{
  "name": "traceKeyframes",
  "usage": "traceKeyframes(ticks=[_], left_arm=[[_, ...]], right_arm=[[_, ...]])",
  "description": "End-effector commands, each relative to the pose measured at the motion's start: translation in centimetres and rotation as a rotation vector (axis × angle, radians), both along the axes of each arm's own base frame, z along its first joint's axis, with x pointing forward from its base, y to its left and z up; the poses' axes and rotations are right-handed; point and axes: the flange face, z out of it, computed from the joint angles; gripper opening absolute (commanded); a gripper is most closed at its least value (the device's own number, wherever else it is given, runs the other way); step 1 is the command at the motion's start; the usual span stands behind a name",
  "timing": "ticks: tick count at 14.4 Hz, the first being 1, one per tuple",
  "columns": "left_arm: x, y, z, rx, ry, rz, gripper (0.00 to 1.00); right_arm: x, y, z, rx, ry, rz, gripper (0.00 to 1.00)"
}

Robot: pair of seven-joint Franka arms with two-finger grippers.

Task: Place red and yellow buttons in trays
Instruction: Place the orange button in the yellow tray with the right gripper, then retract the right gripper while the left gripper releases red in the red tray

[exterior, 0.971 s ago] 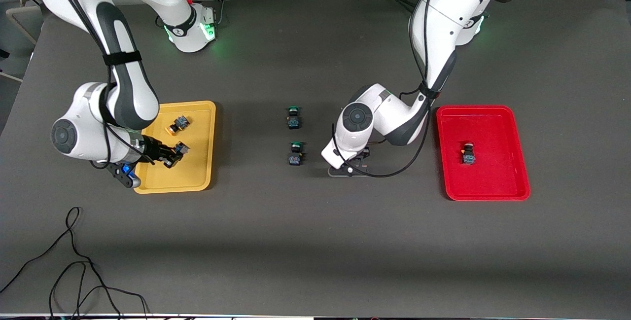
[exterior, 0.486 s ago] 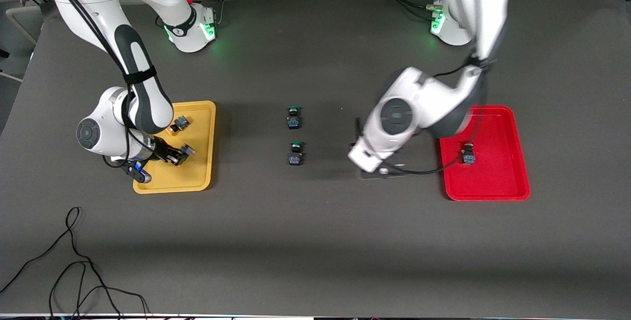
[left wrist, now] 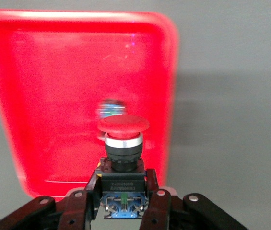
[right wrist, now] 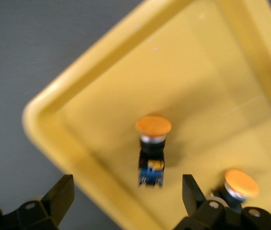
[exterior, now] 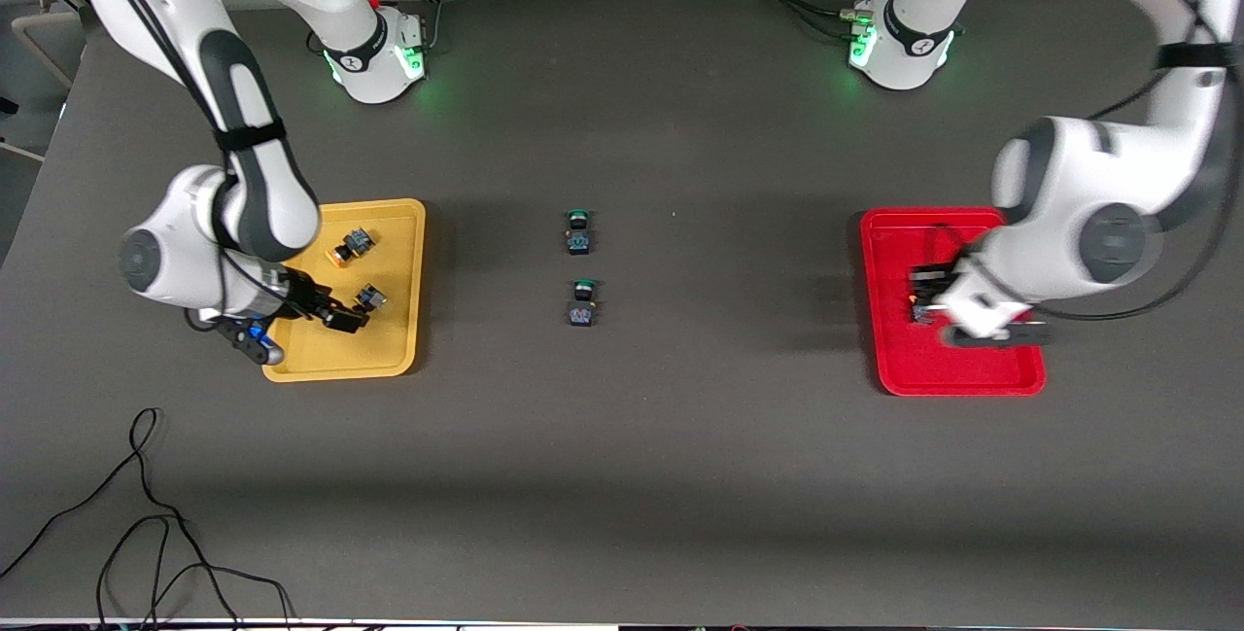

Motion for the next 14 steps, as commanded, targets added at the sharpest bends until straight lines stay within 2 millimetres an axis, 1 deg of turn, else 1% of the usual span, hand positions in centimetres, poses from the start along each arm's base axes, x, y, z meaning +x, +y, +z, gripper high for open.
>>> traceKeyframes(ticks=[1,2,3,5,6,7,8,9,10,11,12,13,14], left_arm=[[-0.7,5.3,-3.7,-0.007,-0.007,-0.062,0.0],[-0.9,6.9,-5.8,0.005,-0.017,-0.09,0.01],[-1.2,8.0,-7.9,0.018,-0.023,-0.1,0.03],[-1.8,9.7,-11.4,0.035,-0.036,-0.119,0.04],[-1.9,9.7,-12.4,0.035,-0.04,-0.127,0.06],[-1.9,9.8,-12.7,0.036,-0.037,-0.131,0.15],[-1.9,9.9,-12.6,0.037,-0.032,-0.131,0.53],[-1.8,10.0,-12.2,0.038,-0.03,-0.136,1.0],[-1.8,9.9,-11.4,0.042,-0.021,-0.139,1.0],[-1.3,10.2,-9.8,0.05,-0.012,-0.135,1.0],[-0.8,10.3,-8.1,0.056,0.007,-0.137,1.0],[-0.2,10.3,-5.8,0.059,0.024,-0.143,1.0],[0.3,10.6,-3.5,0.056,0.032,-0.151,1.0]], right_arm=[[-1.3,-0.8,8.9,0.0,-0.071,0.113,1.0],[-1.9,-1.7,11.8,-0.004,-0.1,0.131,1.0],[-2.2,-2.6,14.9,-0.01,-0.128,0.146,1.0],[-2.5,-3.0,20.9,-0.022,-0.134,0.198,1.0],[-2.6,-2.6,23.7,-0.025,-0.128,0.225,1.0],[-2.8,-2.1,26.4,-0.023,-0.127,0.243,1.0],[-3.5,-1.2,29.0,-0.032,-0.133,0.27,1.0],[-4.4,-0.8,31.1,-0.058,-0.158,0.293,1.0],[-5.2,-0.6,32.8,-0.085,-0.186,0.311,1.0],[-5.9,-0.5,33.8,-0.087,-0.209,0.314,1.0],[-5.9,-0.9,33.9,-0.088,-0.217,0.309,1.0],[-5.3,-1.4,33.2,-0.091,-0.213,0.295,1.0],[-4.4,-1.3,31.9,-0.099,-0.207,0.305,1.0]])
